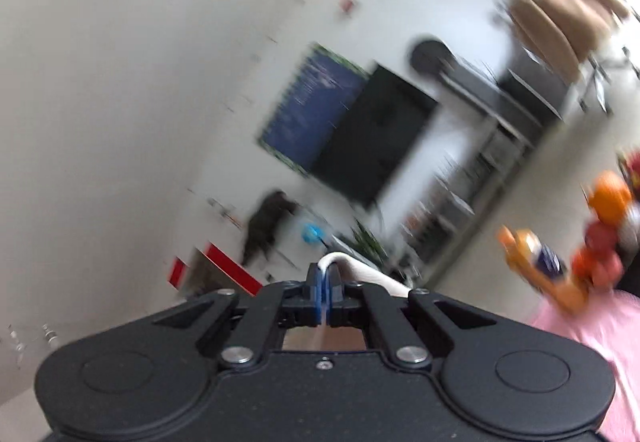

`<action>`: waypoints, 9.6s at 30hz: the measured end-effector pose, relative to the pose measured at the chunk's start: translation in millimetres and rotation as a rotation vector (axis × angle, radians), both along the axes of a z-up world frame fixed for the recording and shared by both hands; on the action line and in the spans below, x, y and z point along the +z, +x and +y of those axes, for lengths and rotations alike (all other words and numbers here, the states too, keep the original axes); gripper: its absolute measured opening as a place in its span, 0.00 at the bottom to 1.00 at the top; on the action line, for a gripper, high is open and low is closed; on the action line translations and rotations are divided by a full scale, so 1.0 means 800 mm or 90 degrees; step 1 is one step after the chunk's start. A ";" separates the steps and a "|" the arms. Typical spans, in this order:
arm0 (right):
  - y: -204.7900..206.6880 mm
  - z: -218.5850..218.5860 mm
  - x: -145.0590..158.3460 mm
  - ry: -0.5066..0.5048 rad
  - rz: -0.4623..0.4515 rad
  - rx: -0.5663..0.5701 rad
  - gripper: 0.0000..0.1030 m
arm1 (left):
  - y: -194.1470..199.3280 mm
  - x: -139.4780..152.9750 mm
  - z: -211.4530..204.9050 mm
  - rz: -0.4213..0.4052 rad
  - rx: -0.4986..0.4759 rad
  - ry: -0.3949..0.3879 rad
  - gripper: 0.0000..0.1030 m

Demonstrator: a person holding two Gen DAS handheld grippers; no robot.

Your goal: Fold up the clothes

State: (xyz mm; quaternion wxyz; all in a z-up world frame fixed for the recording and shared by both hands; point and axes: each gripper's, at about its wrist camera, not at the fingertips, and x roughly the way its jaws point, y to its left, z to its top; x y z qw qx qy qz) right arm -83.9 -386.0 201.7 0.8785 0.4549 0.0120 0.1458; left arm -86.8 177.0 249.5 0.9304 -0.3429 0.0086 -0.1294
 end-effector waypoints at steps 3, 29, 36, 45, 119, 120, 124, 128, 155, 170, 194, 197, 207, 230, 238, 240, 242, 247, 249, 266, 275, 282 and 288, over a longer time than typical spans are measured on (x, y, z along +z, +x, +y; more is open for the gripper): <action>-0.025 0.005 0.027 -0.021 -0.054 -0.008 0.02 | 0.002 -0.002 -0.001 0.013 0.009 0.007 0.01; 0.191 0.053 -0.126 -0.223 0.228 -0.025 0.02 | 0.195 -0.195 -0.030 0.281 0.076 0.208 0.01; 0.158 0.072 -0.342 -0.175 0.467 0.008 0.02 | 0.178 -0.422 -0.019 0.542 0.088 0.173 0.01; 0.126 0.087 -0.443 -0.197 0.625 0.020 0.02 | 0.174 -0.461 -0.021 0.617 0.102 0.221 0.01; 0.083 0.097 -0.429 -0.260 0.524 0.067 0.33 | 0.106 -0.473 -0.076 0.631 0.066 0.410 0.24; 0.092 0.087 -0.432 -0.246 0.532 0.060 0.33 | 0.111 -0.474 -0.064 0.642 0.079 0.393 0.31; 0.117 0.062 -0.451 -0.186 0.533 0.065 0.34 | 0.129 -0.474 -0.031 0.656 0.102 0.336 0.36; 0.122 0.057 -0.468 -0.144 0.525 0.062 0.36 | 0.142 -0.482 -0.026 0.647 0.082 0.296 0.38; 0.148 0.076 -0.482 -0.270 0.547 -0.037 0.03 | 0.151 -0.527 -0.045 0.684 0.175 0.363 0.02; 0.104 0.094 -0.447 -0.316 0.546 -0.032 0.28 | 0.082 -0.490 -0.104 0.627 0.129 0.425 0.25; 0.077 0.257 -0.488 -0.623 0.464 0.243 0.14 | 0.076 -0.535 -0.239 0.580 -0.089 0.578 0.01; 0.067 0.247 -0.471 -0.585 0.466 0.242 0.11 | 0.063 -0.520 -0.235 0.596 -0.105 0.576 0.01; 0.063 0.240 -0.472 -0.557 0.539 0.290 0.22 | 0.051 -0.523 -0.226 0.649 -0.154 0.568 0.09; 0.110 0.163 -0.384 -0.401 0.501 0.162 0.27 | 0.118 -0.427 -0.213 0.548 -0.088 0.571 0.19; 0.162 0.118 -0.271 -0.318 0.334 0.070 0.60 | 0.181 -0.350 -0.204 0.427 -0.015 0.544 0.28; 0.192 0.103 -0.279 -0.306 0.335 0.046 0.60 | 0.206 -0.362 -0.203 0.435 -0.010 0.536 0.28; 0.230 0.082 -0.296 -0.277 0.350 0.021 0.60 | 0.234 -0.383 -0.203 0.449 -0.012 0.536 0.28; 0.339 0.032 -0.375 -0.218 0.424 -0.036 0.40 | 0.304 -0.454 -0.205 0.504 -0.039 0.549 0.28; 0.379 0.015 -0.408 -0.204 0.461 -0.049 0.27 | 0.326 -0.481 -0.209 0.524 -0.055 0.552 0.28; 0.507 -0.004 -0.515 -0.233 0.462 0.013 0.25 | 0.327 -0.520 -0.213 0.518 -0.106 0.529 0.32; 0.408 -0.011 -0.398 -0.273 0.338 -0.058 0.05 | 0.297 -0.473 -0.234 0.439 -0.096 0.546 0.32; 0.300 -0.105 -0.283 -0.271 0.283 -0.176 0.05 | 0.244 -0.427 -0.276 0.404 -0.129 0.514 0.32; 0.262 -0.199 -0.297 -0.242 0.339 -0.230 0.05 | 0.224 -0.437 -0.333 0.425 -0.179 0.508 0.32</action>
